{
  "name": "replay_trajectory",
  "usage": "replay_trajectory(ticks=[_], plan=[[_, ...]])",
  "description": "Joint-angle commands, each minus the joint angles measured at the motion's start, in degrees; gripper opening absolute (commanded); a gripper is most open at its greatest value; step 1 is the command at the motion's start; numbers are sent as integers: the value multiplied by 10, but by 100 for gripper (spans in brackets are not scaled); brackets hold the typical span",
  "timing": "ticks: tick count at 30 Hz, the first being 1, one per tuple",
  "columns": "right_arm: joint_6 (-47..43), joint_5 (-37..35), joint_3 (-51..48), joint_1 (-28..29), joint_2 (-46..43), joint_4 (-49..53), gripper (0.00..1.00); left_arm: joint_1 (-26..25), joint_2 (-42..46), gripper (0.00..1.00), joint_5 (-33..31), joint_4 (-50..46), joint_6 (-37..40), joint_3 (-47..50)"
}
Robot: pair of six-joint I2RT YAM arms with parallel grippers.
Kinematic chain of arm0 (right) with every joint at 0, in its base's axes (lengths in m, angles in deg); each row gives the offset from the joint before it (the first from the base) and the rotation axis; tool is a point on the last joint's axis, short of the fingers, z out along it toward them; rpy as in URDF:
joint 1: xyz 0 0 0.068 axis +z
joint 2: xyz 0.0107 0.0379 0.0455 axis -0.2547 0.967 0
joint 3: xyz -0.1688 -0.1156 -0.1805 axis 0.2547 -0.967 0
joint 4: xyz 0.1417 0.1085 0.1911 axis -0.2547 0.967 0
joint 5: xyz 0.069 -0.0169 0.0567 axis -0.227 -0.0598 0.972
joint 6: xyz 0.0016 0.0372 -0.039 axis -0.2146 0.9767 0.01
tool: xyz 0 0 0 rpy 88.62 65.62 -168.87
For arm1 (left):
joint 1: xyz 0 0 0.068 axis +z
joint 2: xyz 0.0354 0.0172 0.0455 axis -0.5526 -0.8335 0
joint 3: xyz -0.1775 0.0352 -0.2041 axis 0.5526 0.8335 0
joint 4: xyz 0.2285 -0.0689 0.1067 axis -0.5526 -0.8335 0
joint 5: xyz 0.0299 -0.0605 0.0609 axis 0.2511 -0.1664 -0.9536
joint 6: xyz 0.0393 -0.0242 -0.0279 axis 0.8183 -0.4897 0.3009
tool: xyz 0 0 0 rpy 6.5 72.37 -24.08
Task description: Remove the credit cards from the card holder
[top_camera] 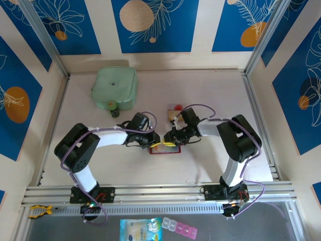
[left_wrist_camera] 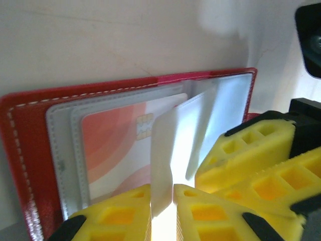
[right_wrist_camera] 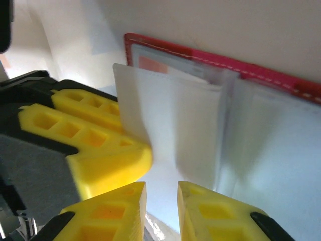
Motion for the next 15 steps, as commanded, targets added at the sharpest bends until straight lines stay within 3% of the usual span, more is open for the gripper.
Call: replay_trajectory(ticks=[1,15], plan=[[-2,-12,1,-7,-44,37,24,-6,12,18,12,-4,-3,-23],[-21,-27,-10,-64,-128,92,24,-25,-1,17,19,-17,-1,-61]])
